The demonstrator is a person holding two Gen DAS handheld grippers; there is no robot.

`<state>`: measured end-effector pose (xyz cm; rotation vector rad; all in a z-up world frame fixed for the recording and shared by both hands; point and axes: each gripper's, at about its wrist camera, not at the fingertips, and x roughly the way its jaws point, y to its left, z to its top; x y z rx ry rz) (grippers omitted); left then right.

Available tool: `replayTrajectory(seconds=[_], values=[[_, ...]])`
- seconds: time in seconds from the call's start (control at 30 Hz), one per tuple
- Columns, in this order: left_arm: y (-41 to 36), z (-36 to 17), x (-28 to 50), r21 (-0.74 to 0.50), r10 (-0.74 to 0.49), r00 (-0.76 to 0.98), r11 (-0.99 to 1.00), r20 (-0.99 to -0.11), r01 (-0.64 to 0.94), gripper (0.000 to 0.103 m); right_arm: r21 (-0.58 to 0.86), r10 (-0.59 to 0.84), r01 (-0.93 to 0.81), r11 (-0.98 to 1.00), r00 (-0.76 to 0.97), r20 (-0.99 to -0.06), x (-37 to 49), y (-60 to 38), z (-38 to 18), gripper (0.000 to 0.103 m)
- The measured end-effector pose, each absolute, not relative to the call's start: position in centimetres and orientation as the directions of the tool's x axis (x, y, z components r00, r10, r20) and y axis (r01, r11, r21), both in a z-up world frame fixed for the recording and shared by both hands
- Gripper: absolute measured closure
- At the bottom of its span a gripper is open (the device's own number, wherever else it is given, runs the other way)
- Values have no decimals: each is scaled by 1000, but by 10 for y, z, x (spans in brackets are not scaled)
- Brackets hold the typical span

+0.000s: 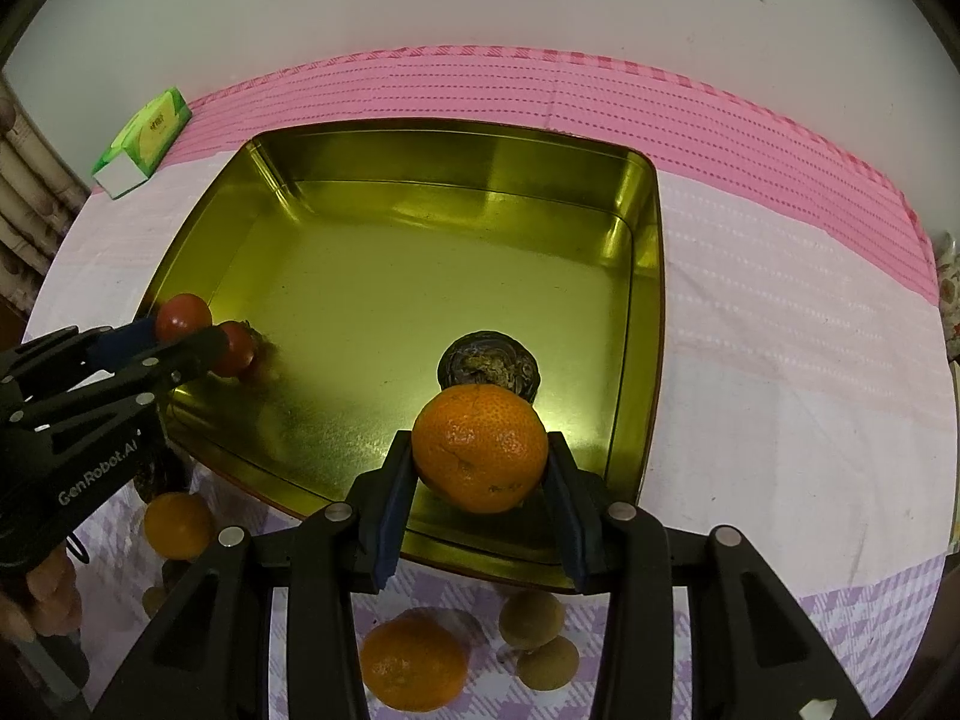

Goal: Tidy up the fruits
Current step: 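Lower the mandarin with the right gripper while the left lowers the tomato, open both, then withdraw both tools from the tin back over the loose fruits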

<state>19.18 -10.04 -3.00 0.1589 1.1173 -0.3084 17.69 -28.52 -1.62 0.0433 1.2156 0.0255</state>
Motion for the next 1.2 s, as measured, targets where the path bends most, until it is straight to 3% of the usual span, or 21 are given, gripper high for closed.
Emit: replayTrajectory(seconds=[0.6,1.2], values=[[-106,-33,188,-19,-155,389,943,-908,331,63,49,49,-9,999,375,-926,173,-282,-1,62],[-83,12,131,-13,-174,439,938,-881,346,63,75,79,-26,997,411,-908,117,-267,31,62]])
